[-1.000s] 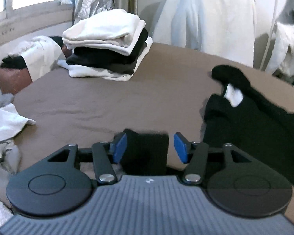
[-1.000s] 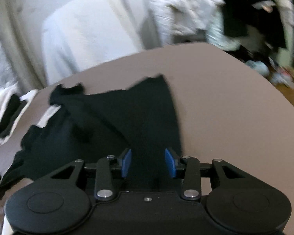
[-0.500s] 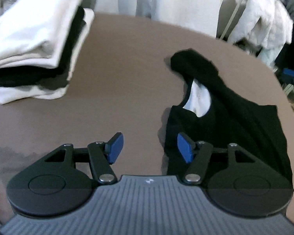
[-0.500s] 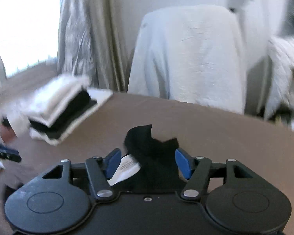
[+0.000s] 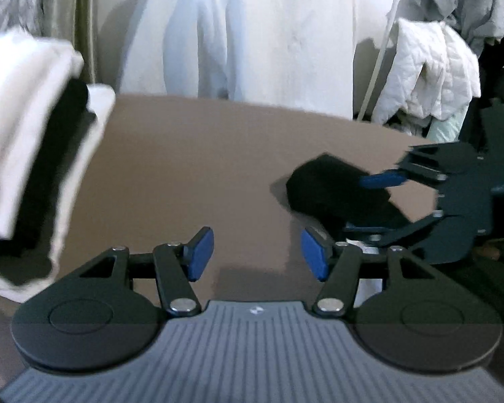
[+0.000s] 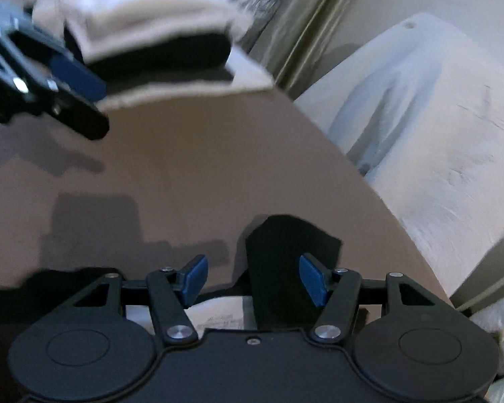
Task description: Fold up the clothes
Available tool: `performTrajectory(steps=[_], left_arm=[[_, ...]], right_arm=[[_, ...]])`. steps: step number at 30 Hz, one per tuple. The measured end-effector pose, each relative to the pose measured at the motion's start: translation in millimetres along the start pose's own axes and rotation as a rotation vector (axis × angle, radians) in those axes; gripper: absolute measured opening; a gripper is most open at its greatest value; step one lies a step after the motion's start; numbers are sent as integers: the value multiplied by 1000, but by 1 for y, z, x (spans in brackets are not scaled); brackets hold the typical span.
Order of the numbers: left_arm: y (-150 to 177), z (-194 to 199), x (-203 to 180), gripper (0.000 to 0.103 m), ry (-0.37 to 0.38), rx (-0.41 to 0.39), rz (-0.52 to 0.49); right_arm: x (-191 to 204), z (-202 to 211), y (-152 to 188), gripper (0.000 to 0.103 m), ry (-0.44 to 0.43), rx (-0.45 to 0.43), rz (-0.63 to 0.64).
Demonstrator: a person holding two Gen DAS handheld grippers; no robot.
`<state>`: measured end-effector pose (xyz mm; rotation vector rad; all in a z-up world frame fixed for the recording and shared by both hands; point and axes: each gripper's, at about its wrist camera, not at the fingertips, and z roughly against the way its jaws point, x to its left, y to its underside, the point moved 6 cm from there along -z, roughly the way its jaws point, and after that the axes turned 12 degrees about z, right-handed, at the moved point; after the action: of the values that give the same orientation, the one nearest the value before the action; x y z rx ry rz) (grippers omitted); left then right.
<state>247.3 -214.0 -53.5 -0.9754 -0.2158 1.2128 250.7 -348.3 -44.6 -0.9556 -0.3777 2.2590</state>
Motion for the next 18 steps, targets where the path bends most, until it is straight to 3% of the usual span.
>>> performTrajectory(steps=[3,5,6,8,12,16,18], left_arm=[[6,-35,0,57,16,61,-18],[8,-51,-3,57,16,76,-55],[9,-57,-5,57,14,77,-74],[8,-69,-13,57,25,66,-97],[9,-78,-28,57,92,47,-75],[19,-84,-40,57,164,82,-35],[29,-84,-51,58,198,104,-46]], right_arm=[[-6,-44,6,59,34,74,32],[-19,-60,15,27,100,124,44],[-28,-63,19,3,129,133,33],[-52,-47,27,5,190,91,-50],[-105,15,65,4,514,19,-157],[-145,73,144,5,705,101,-348],[-154,82,194,8,682,207,-454]])
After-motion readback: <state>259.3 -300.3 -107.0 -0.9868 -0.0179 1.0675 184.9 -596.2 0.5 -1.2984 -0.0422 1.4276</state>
